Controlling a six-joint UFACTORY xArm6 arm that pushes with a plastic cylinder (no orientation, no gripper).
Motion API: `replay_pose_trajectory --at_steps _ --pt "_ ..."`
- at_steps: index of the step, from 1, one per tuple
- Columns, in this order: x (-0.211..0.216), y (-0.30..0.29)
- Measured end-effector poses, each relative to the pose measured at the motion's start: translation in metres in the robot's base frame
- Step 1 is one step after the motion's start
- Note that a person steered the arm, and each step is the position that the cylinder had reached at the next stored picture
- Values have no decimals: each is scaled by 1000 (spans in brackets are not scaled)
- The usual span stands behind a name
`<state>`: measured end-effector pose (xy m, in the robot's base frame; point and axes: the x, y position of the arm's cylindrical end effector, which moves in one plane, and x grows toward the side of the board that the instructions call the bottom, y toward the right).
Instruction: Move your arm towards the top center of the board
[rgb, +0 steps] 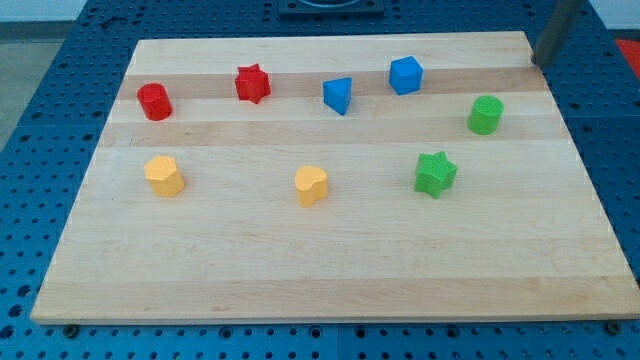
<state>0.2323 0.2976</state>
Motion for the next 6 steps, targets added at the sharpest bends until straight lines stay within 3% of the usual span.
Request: replay_pose_trajectory --at_steps 1,2,3,6 --pt "-8 -1" --pt "-23 -73" --pt "-40 -164" --pt "-30 -449"
